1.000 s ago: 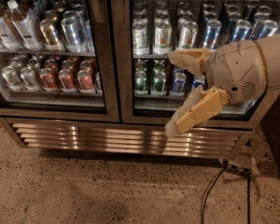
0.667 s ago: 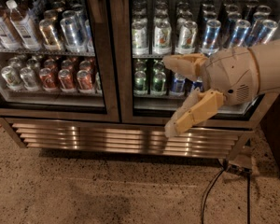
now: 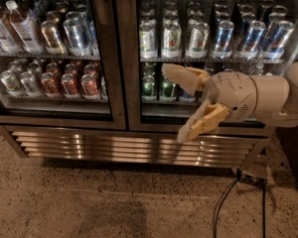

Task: Open left fridge door

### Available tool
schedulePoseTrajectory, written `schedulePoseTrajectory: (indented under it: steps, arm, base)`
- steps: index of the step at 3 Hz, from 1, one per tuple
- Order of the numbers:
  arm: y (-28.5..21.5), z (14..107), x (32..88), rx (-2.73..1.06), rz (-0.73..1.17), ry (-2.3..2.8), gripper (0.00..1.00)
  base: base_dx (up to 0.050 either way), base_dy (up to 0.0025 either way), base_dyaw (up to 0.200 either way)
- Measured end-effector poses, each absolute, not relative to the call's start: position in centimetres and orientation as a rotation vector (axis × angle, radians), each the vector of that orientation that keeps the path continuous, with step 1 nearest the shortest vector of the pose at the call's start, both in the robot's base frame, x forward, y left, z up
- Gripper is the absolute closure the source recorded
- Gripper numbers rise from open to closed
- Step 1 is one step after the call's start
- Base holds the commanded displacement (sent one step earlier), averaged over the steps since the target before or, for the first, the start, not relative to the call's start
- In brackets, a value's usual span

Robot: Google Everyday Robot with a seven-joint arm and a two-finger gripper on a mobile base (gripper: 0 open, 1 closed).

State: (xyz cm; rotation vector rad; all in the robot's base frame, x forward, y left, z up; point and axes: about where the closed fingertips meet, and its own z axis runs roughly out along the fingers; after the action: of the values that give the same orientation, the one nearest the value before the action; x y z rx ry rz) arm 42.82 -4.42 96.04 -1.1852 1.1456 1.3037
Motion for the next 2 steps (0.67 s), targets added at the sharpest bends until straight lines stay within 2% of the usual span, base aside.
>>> schedulePoseTrajectory:
  steps: [1,2]
  arm:
    - [-4.23,95.88,42.86,-1.189,1.258,1.204,0.00]
    - [-3.80,95.40,42.99,-1.196,1.107,1.308,0.00]
  base:
    - [0.000,0.00000,0.000]
    - [0.000,0.00000,0.000]
